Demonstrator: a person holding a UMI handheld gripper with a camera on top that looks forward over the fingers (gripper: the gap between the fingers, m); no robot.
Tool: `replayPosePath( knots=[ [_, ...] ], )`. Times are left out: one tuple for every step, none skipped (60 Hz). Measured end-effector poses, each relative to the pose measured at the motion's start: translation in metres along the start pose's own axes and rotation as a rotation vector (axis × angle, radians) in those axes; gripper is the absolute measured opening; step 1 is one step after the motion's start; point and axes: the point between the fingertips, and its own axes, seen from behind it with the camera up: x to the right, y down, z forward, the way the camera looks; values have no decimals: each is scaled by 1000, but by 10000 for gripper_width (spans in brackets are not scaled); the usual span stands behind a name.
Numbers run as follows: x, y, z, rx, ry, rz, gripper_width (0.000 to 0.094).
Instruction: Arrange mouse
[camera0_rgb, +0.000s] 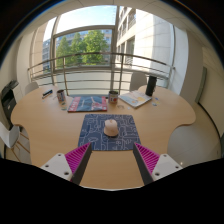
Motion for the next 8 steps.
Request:
replayPosePath(
  knots=[
    [0,1,-2,-1,0,-2,848],
    [-1,1,-3,0,0,-4,849],
    [-1,2,-5,2,-1,-5,848],
    [-3,3,-4,4,-1,-6,848],
    [-4,3,-6,4,-1,-8,849],
    [-4,2,-7,5,-3,-11,847],
    [-5,2,-7,5,-4,-13,848],
    [-6,2,-8,6,-5,-15,848]
  ],
)
